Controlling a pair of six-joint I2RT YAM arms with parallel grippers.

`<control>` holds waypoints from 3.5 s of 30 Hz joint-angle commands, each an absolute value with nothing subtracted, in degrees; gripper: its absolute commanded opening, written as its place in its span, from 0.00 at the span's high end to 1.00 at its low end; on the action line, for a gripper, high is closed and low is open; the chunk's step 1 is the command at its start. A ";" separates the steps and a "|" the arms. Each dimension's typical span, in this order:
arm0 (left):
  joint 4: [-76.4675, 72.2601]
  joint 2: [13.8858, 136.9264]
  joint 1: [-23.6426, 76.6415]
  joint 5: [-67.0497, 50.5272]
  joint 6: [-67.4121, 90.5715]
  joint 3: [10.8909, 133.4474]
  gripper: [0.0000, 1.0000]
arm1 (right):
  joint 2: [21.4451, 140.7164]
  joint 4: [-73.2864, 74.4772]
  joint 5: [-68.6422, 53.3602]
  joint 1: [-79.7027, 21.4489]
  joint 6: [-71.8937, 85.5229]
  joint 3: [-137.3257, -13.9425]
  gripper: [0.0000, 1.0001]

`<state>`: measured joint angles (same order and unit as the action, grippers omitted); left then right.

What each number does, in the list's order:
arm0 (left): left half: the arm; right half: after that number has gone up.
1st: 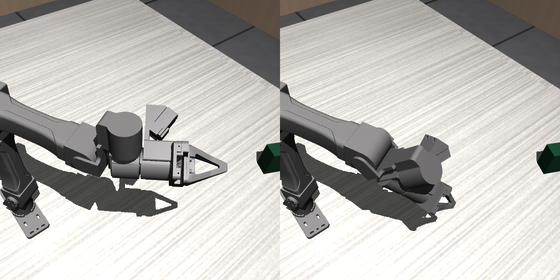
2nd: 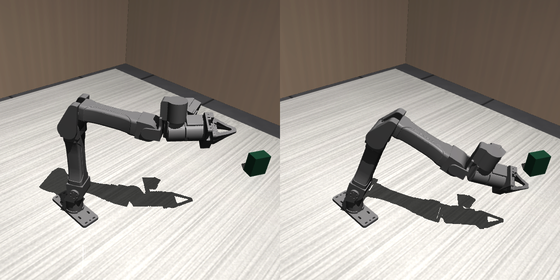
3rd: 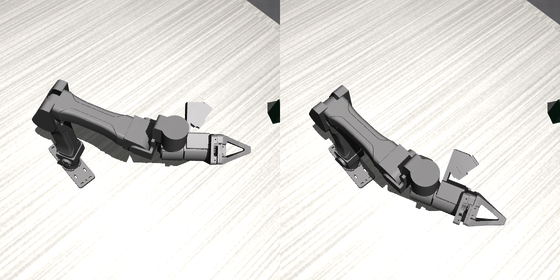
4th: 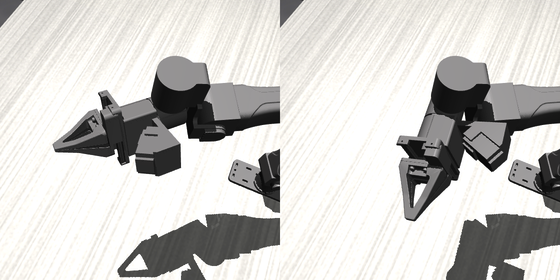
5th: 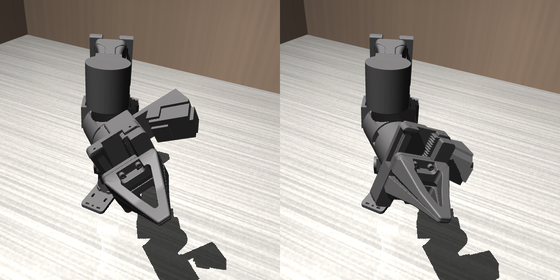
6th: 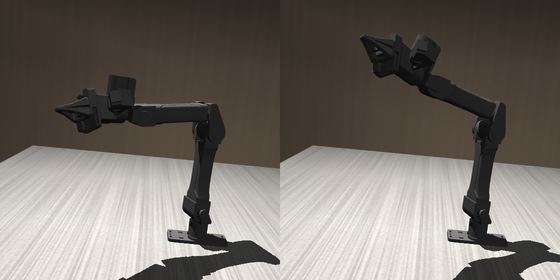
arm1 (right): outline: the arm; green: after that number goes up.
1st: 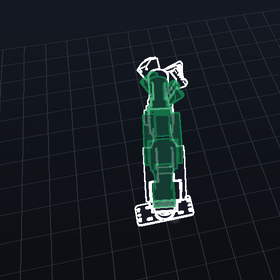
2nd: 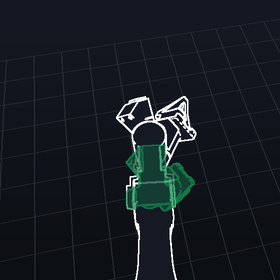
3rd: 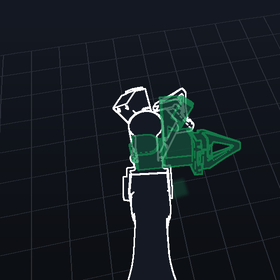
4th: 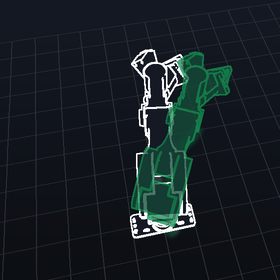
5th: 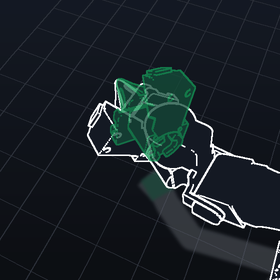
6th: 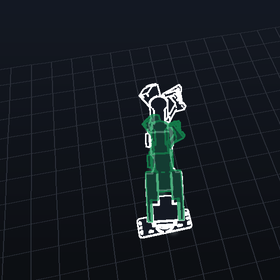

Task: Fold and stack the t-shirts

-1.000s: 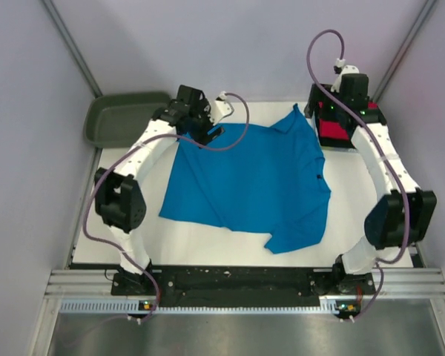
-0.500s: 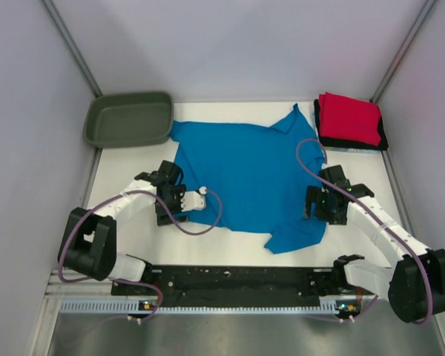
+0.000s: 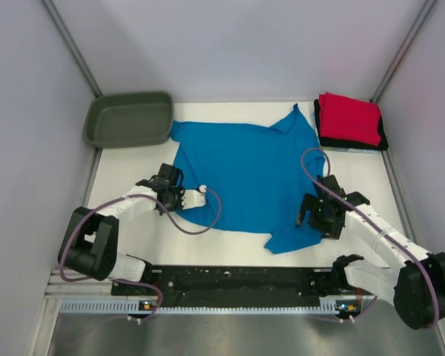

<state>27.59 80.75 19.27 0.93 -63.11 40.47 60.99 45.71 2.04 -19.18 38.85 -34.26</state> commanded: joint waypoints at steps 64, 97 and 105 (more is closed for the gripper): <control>51.50 72.16 19.07 8.61 -45.79 46.06 1.00 | 73.12 36.24 -6.92 -23.03 27.16 -42.46 0.49; 58.62 64.60 21.62 1.76 -44.39 46.32 1.00 | 24.27 67.32 0.18 -28.65 57.83 -39.81 1.00; 67.22 58.71 21.62 0.52 -43.51 49.39 1.00 | 23.72 72.68 -6.58 -28.65 56.78 -42.88 1.00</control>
